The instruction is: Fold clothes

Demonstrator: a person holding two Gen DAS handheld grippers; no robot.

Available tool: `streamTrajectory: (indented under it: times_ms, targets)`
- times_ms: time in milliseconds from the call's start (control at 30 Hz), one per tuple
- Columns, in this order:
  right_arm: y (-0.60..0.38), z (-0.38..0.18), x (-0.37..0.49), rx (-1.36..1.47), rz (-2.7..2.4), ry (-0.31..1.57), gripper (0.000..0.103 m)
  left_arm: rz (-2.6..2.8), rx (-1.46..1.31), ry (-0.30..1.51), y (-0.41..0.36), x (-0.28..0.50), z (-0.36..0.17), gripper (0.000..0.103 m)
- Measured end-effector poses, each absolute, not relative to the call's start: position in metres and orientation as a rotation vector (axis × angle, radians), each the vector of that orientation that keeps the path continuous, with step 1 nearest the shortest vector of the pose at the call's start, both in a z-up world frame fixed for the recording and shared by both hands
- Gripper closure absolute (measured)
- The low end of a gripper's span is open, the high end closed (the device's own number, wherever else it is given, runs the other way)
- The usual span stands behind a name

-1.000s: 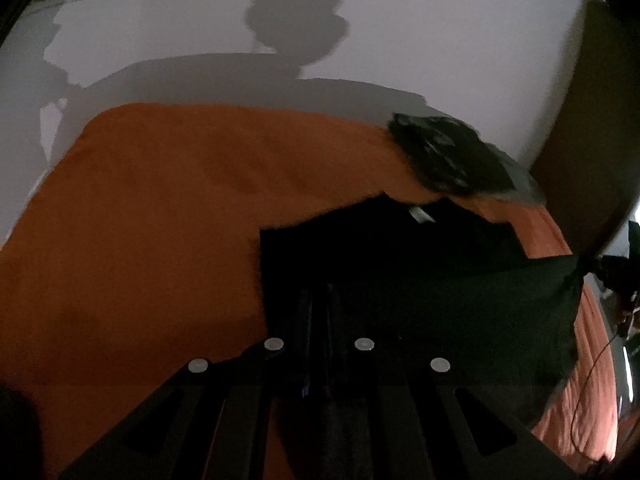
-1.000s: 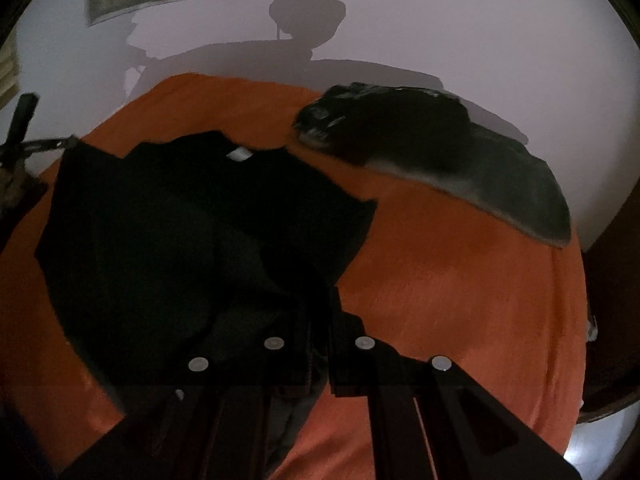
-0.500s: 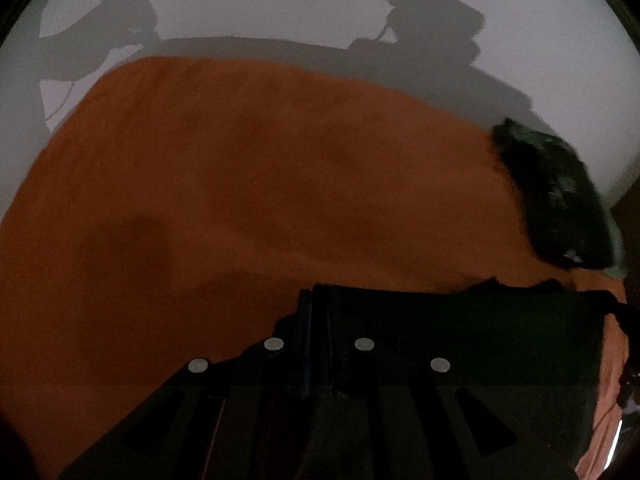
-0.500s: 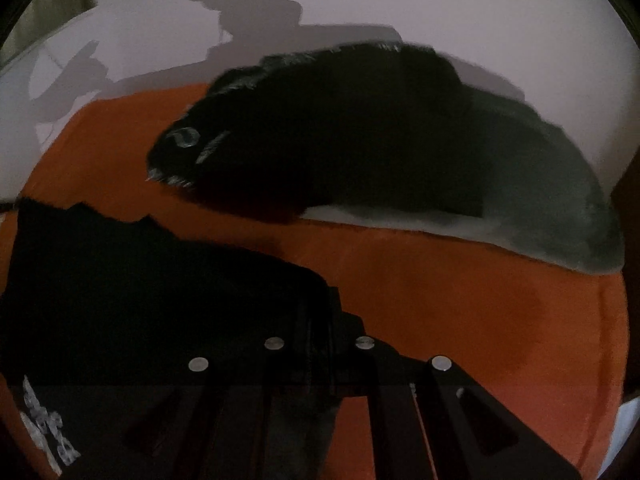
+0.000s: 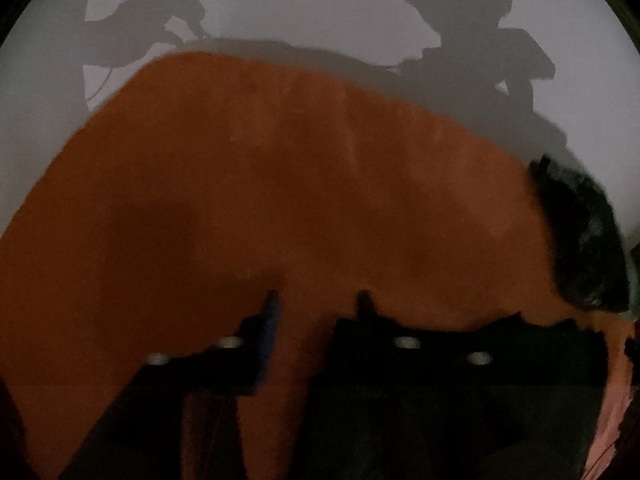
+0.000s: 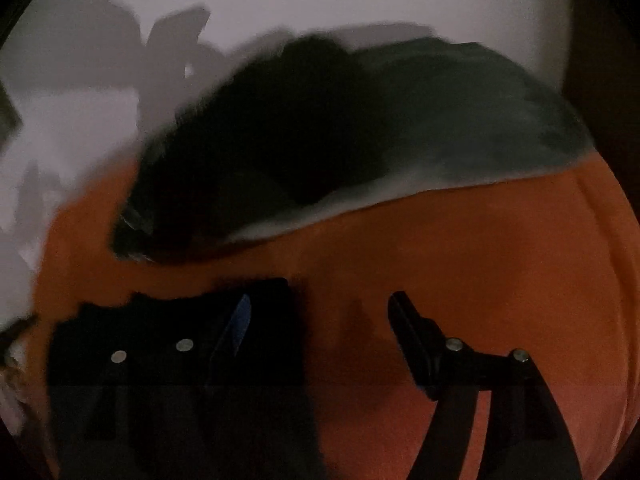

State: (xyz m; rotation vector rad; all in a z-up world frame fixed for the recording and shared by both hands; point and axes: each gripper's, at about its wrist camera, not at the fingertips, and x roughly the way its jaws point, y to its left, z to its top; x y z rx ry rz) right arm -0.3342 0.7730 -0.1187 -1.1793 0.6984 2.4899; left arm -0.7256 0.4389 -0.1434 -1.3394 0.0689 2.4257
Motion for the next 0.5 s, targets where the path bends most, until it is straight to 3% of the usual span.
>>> streamTrajectory:
  times_ms: [100,300,500]
  targets:
    - [0.767,-0.104,-0.277,-1.16,2.528,0.804,0.032,2.382,-1.352,0.097,0.42,-0.69,-0.135,0.049]
    - [0.699,-0.133,-0.162,-1.176,2.616,0.768,0.032,2.155,-1.408,0.098,0.365,-0.562,-0.174,0.045]
    - [0.682,-0.19,-0.1,-1.332,2.465,0.919,0.038,2.106,-1.583,-0.104,0.288,-0.501,-0.231,0.046]
